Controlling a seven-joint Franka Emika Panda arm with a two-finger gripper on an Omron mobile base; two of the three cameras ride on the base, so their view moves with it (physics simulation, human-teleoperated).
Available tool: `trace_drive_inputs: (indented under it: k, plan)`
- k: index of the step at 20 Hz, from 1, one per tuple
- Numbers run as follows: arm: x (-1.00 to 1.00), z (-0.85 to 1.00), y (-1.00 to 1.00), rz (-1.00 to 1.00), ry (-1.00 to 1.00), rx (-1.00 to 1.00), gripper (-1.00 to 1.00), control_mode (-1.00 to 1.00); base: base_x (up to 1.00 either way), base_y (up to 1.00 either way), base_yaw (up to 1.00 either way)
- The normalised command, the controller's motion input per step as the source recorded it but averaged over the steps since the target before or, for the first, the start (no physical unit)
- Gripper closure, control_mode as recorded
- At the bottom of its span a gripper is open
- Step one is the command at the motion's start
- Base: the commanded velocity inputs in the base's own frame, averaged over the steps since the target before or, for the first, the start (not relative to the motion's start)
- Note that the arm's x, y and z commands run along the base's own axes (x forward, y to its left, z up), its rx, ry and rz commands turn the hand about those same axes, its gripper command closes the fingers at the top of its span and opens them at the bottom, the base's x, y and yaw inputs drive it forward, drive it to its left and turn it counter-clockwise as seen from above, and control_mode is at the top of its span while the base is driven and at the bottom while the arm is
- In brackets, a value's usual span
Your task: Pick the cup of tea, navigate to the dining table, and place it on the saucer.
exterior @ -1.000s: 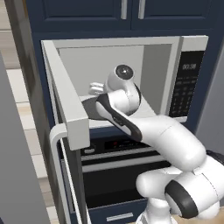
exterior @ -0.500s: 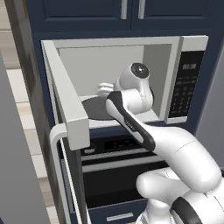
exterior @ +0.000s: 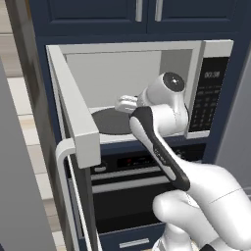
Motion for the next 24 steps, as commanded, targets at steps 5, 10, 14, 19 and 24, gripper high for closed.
trace_drive_inputs:
  k: [5,10,14,19,24]
  plan:
    - [-0.49,0.23,-0.13,0.00,0.00,0.03,1.00,-1.00,0.00,0.00,0.00]
    - [-0.23,0.35,-0.15,0.00,0.00,0.01,1.00,-1.00,0.00,0.00,0.00]
    - [-0.08,0.24,-0.14,0.00,0.03,0.01,1.00,-1.00,0.00,0.00,0.00]
    - [-0.12,0.08,-0.06,0.00,0.06,0.01,1.00,-1.00,0.00,0.00,0.00]
    - [-0.26,-0.01,0.00,0.00,0.00,0.00,1.00,-1.00,0.00,0.00,0.00]
